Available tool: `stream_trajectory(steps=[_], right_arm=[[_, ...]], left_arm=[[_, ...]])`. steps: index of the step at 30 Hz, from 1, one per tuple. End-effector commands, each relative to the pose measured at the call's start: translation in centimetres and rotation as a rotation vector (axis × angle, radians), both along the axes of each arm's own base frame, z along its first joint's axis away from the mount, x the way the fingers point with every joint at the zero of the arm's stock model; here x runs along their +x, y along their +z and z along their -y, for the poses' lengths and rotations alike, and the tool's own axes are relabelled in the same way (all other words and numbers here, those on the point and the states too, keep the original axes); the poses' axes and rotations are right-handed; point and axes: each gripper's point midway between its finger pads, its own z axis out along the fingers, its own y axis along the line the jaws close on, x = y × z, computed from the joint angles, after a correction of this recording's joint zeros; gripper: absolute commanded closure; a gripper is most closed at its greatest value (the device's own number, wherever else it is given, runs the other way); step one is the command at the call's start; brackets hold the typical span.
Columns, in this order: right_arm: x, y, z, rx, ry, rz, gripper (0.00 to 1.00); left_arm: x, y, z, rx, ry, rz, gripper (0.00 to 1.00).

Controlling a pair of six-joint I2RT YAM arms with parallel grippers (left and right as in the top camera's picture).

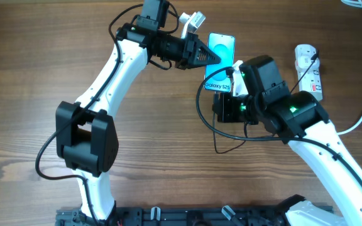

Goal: Plug charger to phone and switch on socket
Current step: 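Push the plug up into the phone's port with the right gripper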

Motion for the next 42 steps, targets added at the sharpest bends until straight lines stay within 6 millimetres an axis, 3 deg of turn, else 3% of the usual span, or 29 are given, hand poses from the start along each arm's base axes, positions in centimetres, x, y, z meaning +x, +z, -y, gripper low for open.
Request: stream_trajectory(steps=[1, 35, 42], right_arm=[[0.61, 0.16, 0.02, -0.012, -0.013, 0.017, 0.96], [0.26, -0.41, -0.43, 0.000, 0.005, -0.021, 0.96], [0.09, -0.53, -0.34, -0.004, 0.007, -0.029, 0.96]], left_arm=[[-0.90, 2.51, 0.11, -0.045, -0.030, 0.071, 0.96], [-0.93, 2.49, 0.10, -0.043, -0.029, 0.067, 0.96], [-0.30, 1.67, -0.01, 0.001, -0.003, 0.108, 0.96]])
